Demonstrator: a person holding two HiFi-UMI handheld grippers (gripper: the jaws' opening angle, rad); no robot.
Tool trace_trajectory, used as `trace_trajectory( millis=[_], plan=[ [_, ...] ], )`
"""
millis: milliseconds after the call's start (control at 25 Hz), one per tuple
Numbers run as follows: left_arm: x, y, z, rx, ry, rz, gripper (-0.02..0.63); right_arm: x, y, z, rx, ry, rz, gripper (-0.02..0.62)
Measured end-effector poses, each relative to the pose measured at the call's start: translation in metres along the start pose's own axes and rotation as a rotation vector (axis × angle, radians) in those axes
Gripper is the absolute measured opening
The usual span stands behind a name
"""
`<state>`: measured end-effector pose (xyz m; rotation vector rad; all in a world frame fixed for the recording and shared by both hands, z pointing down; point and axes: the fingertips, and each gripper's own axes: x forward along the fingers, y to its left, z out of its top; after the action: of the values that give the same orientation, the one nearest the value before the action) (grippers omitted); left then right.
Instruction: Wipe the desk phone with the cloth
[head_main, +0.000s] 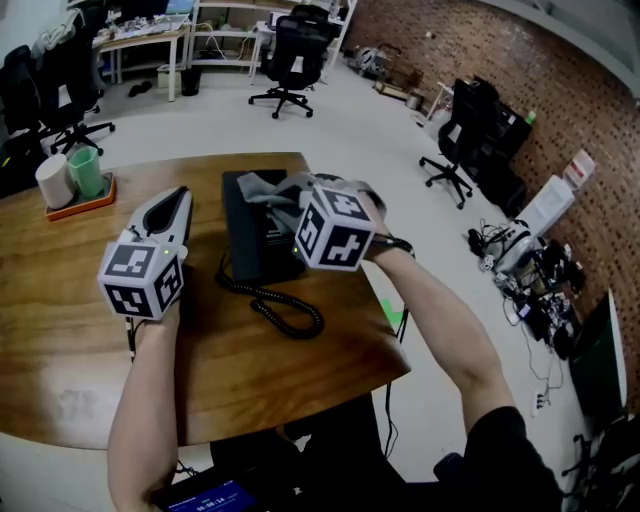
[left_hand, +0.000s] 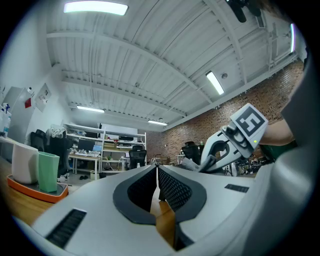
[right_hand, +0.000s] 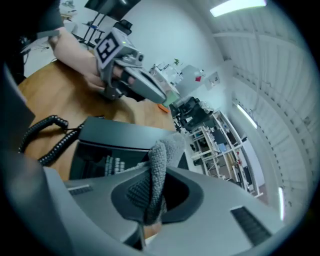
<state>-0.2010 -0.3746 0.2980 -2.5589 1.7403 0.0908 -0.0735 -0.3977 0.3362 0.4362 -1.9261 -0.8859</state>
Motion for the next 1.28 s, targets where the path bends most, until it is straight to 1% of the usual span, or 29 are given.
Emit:
trace_trajectory(
  millis=[280,320,400,440,480,520,560,720,760,800,880,1040,1160,1280],
  plan=[
    [-0.001,0.0,0.0,-0.002,0.0,0.0,0.0,-0.037,0.085,0.005,-0.173,0.005,0.11,0.025],
    [0.0,0.0,0.0,-0.002,0.0,0.0,0.0,-0.042,0.097,0.004,-0.2,0.008,0.136,0.025],
    [0.001,-0.001,0.0,-0.001,0.0,0.0,0.0,-0.053,0.117,0.002,-0.246,0.012,0.216,0.025],
    [0.001,-0.001,0.0,-0.001,0.001,-0.001,0.0,-0.057,0.122,0.0,-0.252,0.008,0.253,0.025],
    [0.001,-0.001,0.0,0.0,0.001,-0.002,0.0,-0.059,0.119,-0.001,-0.238,-0.002,0.267,0.025],
    [0.001,-0.001,0.0,0.001,0.002,-0.003,0.0,-0.057,0.106,-0.002,-0.204,-0.016,0.247,0.025],
    [0.001,0.0,0.0,0.002,0.002,-0.003,0.0,-0.053,0.084,-0.003,-0.152,-0.032,0.197,0.025],
    [0.0,0.001,-0.001,0.001,0.0,-0.002,0.0,-0.025,-0.025,-0.013,0.117,-0.064,-0.089,0.025],
    [0.0,0.001,-0.002,0.0,0.0,-0.001,0.0,-0.016,-0.044,-0.017,0.168,-0.062,-0.136,0.025],
    [0.0,0.0,-0.002,-0.001,-0.001,-0.001,0.0,-0.007,-0.058,-0.019,0.202,-0.057,-0.165,0.025],
    [0.0,0.0,-0.003,-0.005,-0.001,-0.001,0.0,0.011,-0.07,-0.023,0.225,-0.032,-0.178,0.025],
    [0.0,0.0,-0.002,-0.002,-0.001,-0.001,0.0,0.023,-0.062,-0.023,0.184,0.009,-0.137,0.023],
    [0.0,0.0,0.0,0.002,-0.002,-0.002,0.0,0.012,-0.04,-0.02,0.119,0.021,-0.093,0.025],
    [0.0,0.0,-0.001,0.0,-0.001,-0.002,0.0,-0.002,-0.005,-0.019,0.049,0.038,-0.045,0.024]
  ],
)
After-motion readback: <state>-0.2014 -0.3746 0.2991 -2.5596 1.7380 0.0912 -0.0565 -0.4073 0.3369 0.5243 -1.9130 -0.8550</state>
